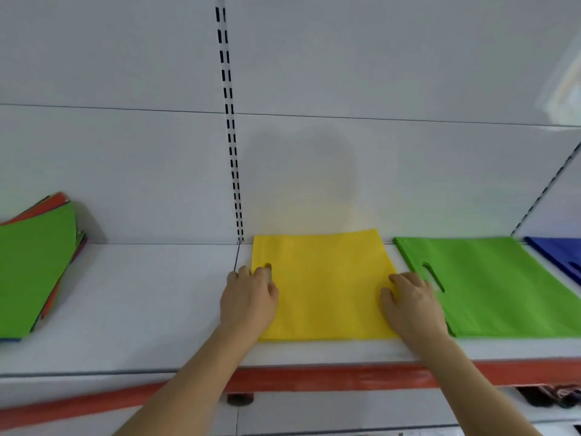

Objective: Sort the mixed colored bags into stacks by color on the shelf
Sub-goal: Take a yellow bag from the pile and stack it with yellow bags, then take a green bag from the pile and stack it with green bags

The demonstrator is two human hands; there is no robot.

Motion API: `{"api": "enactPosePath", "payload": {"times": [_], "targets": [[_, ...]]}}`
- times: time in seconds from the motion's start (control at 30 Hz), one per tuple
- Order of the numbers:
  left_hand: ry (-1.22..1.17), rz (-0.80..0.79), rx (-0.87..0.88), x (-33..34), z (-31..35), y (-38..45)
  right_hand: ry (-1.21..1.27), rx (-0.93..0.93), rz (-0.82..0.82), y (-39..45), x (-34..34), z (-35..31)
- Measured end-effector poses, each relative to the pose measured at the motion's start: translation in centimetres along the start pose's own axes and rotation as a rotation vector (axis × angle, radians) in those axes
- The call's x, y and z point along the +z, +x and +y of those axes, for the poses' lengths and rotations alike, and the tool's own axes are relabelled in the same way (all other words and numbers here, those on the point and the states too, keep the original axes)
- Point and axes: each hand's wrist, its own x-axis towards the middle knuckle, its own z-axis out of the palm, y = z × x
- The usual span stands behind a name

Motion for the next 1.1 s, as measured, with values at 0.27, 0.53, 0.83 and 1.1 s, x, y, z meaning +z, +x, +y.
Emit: {"api": "enactPosePath", "payload": {"times": [0.27,0.53,0.83,1.1], "targets": [[0.148,-0.066,-0.074,0.0,1.4,-0.4,-0.178,-0.092,-0.193,-0.3,-1.2,-0.5],[0.177,0.092,-0.104,-3.2,0.8,-2.9,-0.179,-0.199,-0.162,-1.2,-2.9,-2.5],[0.193,0.128,-0.175,-7.1,-6.5,-6.9,-0.090,-0.355,-0.160,-5.7,-3.3,-12.9],[0.164,0.162,-0.268,-13.1,-20.0,-12.7,-0.017,-0.467,-0.169,-12.5,-1.1,-27.9]]}}
